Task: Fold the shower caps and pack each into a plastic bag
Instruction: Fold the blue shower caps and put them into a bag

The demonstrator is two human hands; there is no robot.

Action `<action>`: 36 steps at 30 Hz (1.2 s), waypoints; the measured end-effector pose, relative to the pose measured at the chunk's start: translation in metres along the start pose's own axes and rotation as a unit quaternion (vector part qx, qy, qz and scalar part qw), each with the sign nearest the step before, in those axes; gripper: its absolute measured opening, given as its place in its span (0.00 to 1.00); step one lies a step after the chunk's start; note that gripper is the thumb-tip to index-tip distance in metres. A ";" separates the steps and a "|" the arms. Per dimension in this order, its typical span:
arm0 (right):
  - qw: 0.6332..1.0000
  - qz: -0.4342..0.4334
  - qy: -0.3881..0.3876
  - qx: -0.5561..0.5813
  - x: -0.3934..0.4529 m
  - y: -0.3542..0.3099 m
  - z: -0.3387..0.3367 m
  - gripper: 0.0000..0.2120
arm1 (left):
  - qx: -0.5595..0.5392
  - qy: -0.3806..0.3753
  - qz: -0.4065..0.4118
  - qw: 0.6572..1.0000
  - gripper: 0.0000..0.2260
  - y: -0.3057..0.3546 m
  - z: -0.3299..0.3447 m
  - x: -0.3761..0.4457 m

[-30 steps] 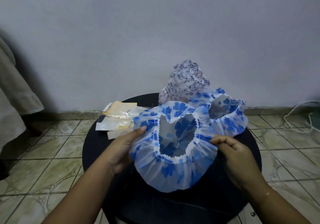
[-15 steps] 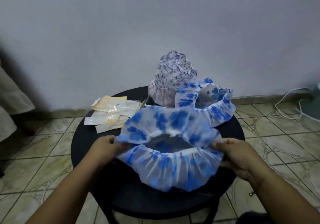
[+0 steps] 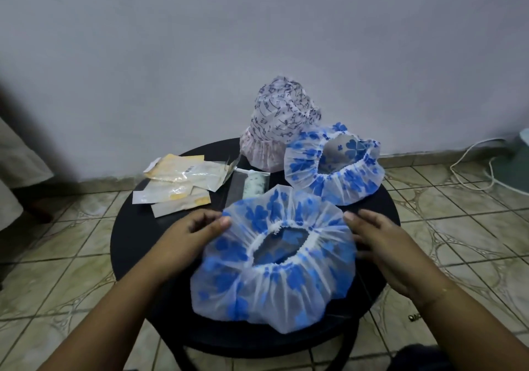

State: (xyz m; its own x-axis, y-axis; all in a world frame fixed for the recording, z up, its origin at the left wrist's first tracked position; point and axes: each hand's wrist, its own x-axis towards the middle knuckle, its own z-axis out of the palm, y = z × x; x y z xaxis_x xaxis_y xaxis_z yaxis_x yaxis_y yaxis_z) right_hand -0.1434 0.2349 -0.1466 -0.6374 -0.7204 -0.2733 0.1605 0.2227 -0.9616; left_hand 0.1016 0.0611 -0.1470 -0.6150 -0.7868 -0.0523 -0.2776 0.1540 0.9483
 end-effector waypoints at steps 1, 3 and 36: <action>0.994 0.001 0.023 -0.110 -0.003 0.000 0.000 0.30 | 0.023 0.030 -0.008 0.999 0.22 0.000 0.002 0.001; 0.976 -0.005 0.025 -0.218 -0.006 0.000 -0.003 0.23 | 0.095 0.059 -0.034 0.993 0.18 -0.005 0.003 0.003; 0.993 0.097 0.003 0.060 0.010 0.001 -0.024 0.27 | 0.099 -0.072 -0.093 0.988 0.28 -0.016 0.001 0.011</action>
State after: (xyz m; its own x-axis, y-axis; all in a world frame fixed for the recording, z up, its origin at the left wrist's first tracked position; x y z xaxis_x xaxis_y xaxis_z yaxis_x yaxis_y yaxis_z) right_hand -0.1676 0.2439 -0.1494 -0.5906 -0.6672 -0.4539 0.3692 0.2768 -0.8872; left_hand 0.0988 0.0504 -0.1633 -0.6352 -0.7209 -0.2771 -0.5258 0.1409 0.8389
